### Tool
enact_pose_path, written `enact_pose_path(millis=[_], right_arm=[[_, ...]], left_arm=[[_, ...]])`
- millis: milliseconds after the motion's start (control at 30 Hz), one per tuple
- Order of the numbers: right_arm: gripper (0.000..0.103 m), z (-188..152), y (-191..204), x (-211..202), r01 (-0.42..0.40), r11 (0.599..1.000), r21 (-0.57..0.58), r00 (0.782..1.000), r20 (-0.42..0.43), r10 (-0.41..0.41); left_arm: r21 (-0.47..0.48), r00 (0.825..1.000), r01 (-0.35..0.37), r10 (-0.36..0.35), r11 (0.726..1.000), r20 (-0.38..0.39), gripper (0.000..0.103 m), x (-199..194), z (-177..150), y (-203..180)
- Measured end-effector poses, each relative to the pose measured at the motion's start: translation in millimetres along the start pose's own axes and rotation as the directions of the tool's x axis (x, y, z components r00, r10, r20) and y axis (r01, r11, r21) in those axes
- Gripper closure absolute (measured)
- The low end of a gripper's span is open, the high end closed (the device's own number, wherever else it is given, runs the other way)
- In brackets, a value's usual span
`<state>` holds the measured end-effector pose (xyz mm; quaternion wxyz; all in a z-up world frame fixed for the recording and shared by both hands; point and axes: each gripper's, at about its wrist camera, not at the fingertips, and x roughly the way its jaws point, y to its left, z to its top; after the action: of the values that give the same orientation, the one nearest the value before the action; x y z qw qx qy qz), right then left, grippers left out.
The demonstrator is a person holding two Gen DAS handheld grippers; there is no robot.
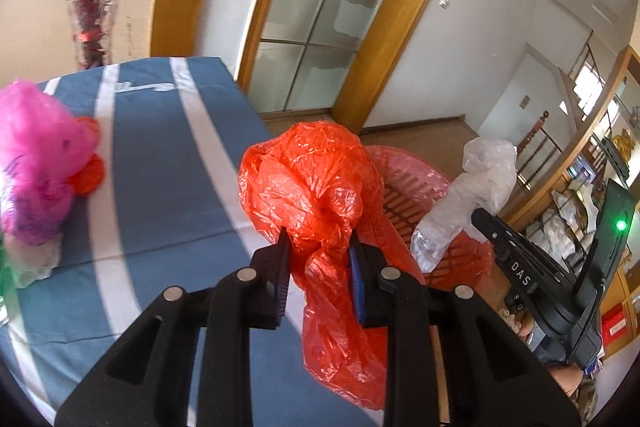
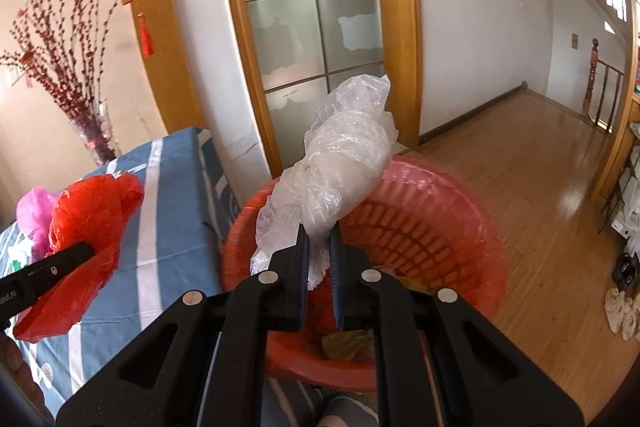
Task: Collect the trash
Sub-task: 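Carry the red bag and clear bag over the red basket with both tools, then open both tools to drop the bags into the red basket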
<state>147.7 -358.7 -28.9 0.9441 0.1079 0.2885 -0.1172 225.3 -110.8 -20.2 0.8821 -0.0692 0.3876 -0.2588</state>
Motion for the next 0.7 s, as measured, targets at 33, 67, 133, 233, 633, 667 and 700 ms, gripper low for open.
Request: enact_pose_path(millis=[33,67,133,233,633,667,700], right_arm=[[0.093,0.0,-4.2,1.0,0.006,1.000,0.007,1.000,0.000,-0.006],[0.093,0.1,-7.4,1.7,0.010,1.000,0.011,1.000,0.000,-0.010],[0.093,-0.6,-14.2,4.0,0.018,1.000,0.023,1.000,-0.002,-0.018],[0.093,-1.0,-22.2,6.0,0.027,0.999,0.032,1.000,-0.004,-0.027],[0.093,-1.4,-49.5,14.1,0.057,0.996,0.066,0.998,-0.005,-0.057],[0.093,-1.1,-51.2,14.6,0.058,0.996,0.069,0.998,-0.005,-0.058],[0.093,-0.9,-53.2,15.7,0.059,0.996,0.073,0.998,-0.006,-0.058]], left_arm=[[0.006,1.000,0.006,-0.006,1.000,-0.007,0.077,4.9,0.5,-3.7],[0.011,1.000,0.012,-0.012,1.000,-0.012,0.077,8.9,0.5,-7.1],[0.021,0.999,0.024,-0.023,1.000,-0.022,0.077,16.3,1.8,-14.4],[0.036,0.999,0.036,-0.035,0.999,-0.034,0.077,27.3,2.0,-24.3],[0.060,0.994,0.075,-0.070,0.995,-0.081,0.077,68.0,7.9,-48.7],[0.061,0.994,0.080,-0.075,0.995,-0.085,0.076,71.7,9.2,-51.1],[0.063,0.993,0.083,-0.077,0.995,-0.087,0.076,74.7,10.4,-53.0]])
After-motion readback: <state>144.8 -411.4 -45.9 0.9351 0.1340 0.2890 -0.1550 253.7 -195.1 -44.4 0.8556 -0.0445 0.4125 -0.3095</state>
